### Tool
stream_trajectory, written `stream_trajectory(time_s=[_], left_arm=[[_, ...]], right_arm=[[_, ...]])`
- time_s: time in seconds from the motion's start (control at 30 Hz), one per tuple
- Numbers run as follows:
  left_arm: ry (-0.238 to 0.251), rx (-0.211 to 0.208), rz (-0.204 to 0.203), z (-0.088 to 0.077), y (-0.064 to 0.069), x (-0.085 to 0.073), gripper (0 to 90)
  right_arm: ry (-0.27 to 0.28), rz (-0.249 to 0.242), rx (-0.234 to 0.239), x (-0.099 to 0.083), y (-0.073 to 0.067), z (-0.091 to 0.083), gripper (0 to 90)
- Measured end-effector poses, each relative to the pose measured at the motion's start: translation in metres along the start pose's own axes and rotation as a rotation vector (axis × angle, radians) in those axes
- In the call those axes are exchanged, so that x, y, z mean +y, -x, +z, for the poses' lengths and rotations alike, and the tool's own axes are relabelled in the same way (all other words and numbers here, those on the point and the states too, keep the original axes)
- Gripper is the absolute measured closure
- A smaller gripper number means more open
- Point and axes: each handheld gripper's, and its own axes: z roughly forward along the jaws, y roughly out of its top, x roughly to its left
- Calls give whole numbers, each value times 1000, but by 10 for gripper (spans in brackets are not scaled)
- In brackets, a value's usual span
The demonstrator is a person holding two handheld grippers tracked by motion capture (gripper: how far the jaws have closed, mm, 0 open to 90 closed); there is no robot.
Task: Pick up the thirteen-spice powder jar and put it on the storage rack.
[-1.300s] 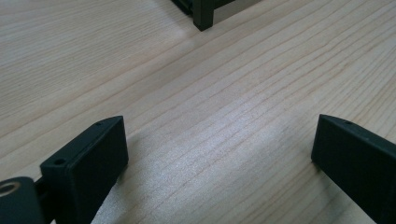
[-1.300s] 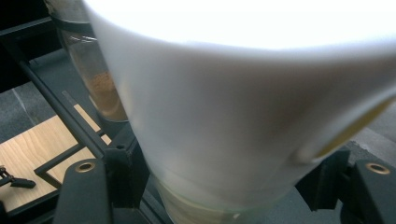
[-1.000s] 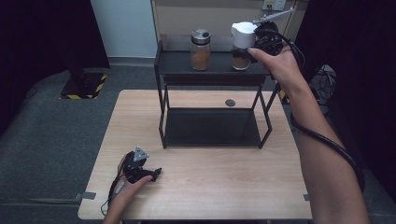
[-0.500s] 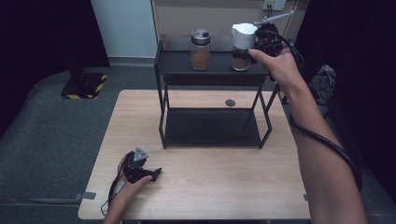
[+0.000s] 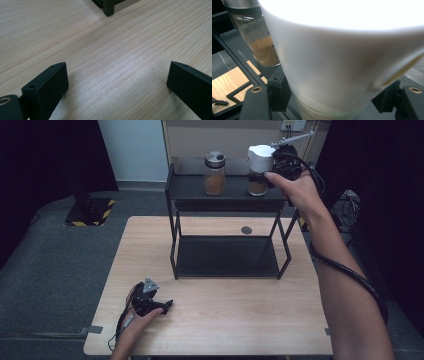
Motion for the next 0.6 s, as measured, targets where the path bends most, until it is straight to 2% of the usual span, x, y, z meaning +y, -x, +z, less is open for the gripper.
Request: stream_trajectory(time_s=[0.17,0.47,0.6], left_arm=[[0,0,2,0,0,0,24],[0,0,2,0,0,0,23],[0,0,2,0,0,0,24]], right_arm=[[0,-20,-10,1,-5,0,175],[9,-30,-35,1,-12,-5,96],[7,-50,-57,1,-17,-9,68]])
